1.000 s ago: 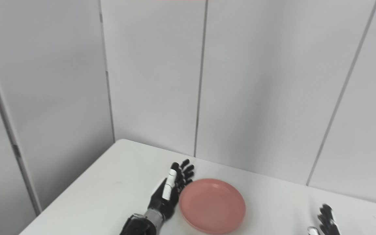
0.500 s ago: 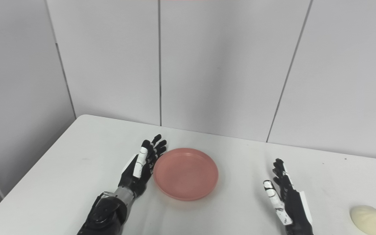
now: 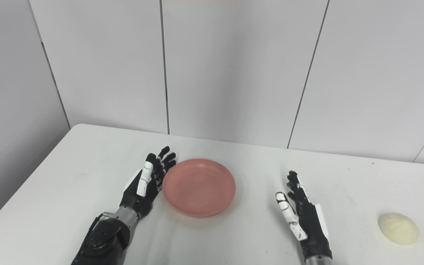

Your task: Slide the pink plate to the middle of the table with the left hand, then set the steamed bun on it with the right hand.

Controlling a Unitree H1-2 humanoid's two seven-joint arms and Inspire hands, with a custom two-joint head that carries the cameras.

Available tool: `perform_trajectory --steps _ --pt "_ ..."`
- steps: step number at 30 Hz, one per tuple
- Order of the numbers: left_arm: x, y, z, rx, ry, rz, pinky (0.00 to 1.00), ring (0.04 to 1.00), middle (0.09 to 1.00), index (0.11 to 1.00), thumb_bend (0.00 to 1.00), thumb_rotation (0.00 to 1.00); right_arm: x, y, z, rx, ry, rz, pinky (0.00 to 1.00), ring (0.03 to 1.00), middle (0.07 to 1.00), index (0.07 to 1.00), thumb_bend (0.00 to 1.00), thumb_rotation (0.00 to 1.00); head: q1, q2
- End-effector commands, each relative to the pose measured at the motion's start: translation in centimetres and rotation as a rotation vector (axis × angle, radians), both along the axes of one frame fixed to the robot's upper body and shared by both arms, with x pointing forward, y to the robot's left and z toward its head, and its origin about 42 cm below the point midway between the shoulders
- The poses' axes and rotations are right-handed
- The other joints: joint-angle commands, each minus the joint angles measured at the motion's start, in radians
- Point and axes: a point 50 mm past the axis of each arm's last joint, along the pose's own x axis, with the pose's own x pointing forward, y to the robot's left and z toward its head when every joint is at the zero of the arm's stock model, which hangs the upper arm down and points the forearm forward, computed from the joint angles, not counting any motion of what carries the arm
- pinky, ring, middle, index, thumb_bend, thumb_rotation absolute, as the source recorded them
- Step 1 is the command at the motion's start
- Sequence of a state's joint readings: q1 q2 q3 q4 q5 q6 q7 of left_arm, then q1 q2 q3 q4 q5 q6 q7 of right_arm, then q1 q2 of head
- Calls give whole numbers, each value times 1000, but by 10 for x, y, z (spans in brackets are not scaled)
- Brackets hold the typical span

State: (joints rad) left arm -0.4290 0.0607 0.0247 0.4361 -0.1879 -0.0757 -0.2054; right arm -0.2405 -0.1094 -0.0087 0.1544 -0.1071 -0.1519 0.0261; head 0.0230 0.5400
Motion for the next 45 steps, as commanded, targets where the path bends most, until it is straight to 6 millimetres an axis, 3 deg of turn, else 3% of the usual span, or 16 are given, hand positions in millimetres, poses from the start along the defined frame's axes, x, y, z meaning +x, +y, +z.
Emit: perform_trajectory --steps 1,28,45 --pt "0 1 2 12 -4 -21 1000 997 984 986 779 1000 -4 6 -5 26 23 0 935 952 952 950 492 831 -1 -1" --pt "3 -12 -1 42 -81 -51 999 989 977 978 719 1000 -4 10 -3 18 24 -3 918 942 943 942 476 812 -22 3" --pt "-9 -37 -14 72 -94 -130 974 967 974 982 719 1000 -5 15 -1 -3 23 -9 908 930 934 936 522 843 -45 13"
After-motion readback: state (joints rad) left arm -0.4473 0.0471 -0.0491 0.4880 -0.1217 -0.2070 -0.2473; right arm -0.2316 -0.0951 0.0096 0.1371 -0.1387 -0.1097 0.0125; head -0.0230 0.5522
